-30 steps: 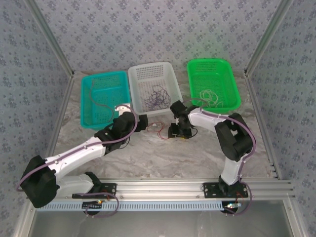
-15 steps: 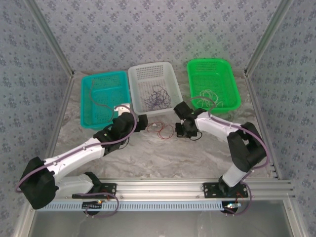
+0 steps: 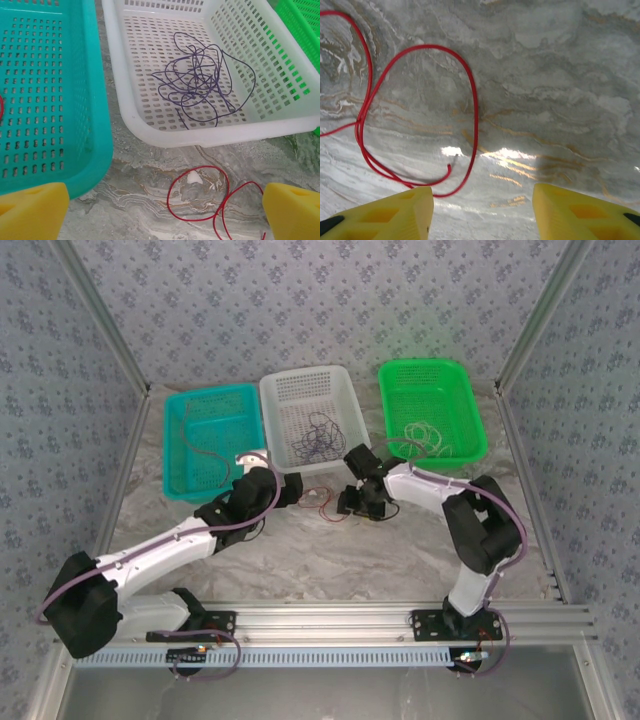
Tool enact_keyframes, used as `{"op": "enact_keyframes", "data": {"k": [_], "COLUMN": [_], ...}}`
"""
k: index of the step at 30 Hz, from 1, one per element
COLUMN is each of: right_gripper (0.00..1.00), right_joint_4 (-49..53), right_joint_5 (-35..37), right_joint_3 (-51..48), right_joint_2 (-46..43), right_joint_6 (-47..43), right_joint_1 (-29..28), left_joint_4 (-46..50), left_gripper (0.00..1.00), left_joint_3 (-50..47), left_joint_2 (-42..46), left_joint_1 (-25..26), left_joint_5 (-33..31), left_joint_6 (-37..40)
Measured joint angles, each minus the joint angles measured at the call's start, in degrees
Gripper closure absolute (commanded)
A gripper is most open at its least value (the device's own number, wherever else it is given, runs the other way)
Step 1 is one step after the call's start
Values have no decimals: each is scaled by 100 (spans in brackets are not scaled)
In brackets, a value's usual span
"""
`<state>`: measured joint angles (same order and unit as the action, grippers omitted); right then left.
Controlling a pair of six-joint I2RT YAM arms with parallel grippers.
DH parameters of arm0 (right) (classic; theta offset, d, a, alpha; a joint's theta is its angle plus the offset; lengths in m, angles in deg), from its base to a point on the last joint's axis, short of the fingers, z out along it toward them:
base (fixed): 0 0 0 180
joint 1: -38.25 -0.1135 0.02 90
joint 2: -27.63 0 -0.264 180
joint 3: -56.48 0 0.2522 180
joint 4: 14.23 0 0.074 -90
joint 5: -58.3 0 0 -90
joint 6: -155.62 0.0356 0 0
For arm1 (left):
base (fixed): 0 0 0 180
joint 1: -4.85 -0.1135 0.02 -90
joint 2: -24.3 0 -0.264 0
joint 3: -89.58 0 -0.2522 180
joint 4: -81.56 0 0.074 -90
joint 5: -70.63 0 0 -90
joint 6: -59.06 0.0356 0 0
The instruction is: Untangle the cables
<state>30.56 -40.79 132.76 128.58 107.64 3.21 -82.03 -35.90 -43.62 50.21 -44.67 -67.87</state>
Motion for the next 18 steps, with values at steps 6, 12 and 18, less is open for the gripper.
{"op": "enact_keyframes", "data": {"k": [6,12,18], "right_gripper": [75,100,100], "right_joint_4": [9,197,22], "right_joint_5": [28,247,452], "right_joint_3": [92,101,-275], "right_joint_2": [271,289,-122], "right_joint_6": [149,70,-26], "right_joint_1": [13,44,-11], "left_joint_4": [-24,-33,-31], "left_gripper": [0,1,1], "left_joint_3": [-52,-118,-122], "left_joint_2": [13,175,184], "left_joint_1": [0,0,0], "left_joint_5": [-2,-50,-63], "left_joint_6": [2,26,42]}}
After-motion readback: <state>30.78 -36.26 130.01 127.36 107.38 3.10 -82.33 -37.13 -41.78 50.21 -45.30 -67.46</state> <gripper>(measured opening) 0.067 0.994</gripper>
